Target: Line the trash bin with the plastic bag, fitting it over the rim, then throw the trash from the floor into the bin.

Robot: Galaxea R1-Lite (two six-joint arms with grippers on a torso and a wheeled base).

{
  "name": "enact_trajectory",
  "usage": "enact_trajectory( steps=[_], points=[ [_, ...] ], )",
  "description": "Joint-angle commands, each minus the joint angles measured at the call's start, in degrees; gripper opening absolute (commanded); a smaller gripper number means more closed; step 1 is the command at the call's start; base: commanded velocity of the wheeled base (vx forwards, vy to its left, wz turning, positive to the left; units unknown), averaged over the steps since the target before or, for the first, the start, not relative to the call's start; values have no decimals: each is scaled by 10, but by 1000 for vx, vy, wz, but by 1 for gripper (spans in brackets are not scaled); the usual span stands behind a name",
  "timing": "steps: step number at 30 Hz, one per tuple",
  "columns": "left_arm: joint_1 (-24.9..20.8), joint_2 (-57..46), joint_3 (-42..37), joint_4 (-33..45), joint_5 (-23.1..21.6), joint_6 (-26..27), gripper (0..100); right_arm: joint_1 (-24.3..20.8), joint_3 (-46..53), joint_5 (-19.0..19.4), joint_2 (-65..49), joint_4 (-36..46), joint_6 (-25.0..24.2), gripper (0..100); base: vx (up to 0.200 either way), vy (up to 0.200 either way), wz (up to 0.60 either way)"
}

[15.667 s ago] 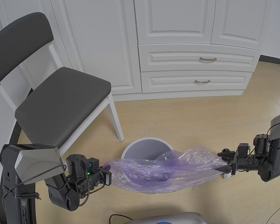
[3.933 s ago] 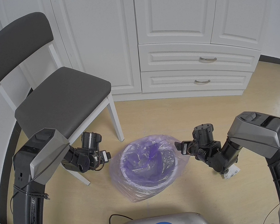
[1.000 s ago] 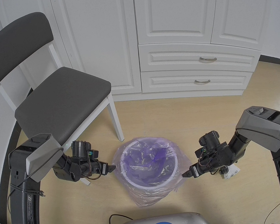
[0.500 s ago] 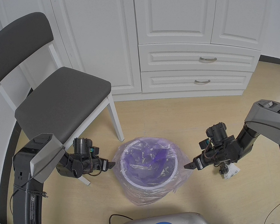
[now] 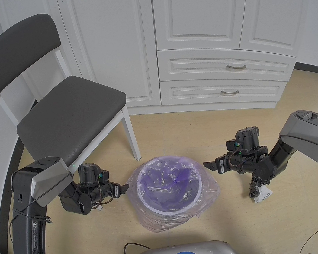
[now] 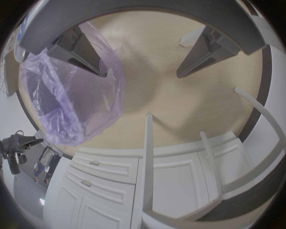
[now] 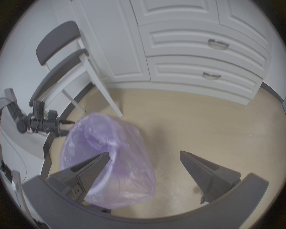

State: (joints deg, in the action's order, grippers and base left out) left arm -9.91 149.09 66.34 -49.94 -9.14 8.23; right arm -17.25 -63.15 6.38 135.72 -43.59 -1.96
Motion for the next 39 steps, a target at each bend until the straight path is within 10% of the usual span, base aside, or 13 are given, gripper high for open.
enact_trajectory(
  steps=[1,28,39],
  points=[
    [-6,-2,-82,-90,3,-44,100,-50,0,-32,30,-55,-30,100,0,0,0],
    [-27,-44,-177,-200,36,-82,100,-76,-89,-101,148,-120,-42,100,0,0,0],
    [-24,-43,-175,-200,38,-81,100,-80,-182,-140,170,-120,-119,100,0,0,0]
  ],
)
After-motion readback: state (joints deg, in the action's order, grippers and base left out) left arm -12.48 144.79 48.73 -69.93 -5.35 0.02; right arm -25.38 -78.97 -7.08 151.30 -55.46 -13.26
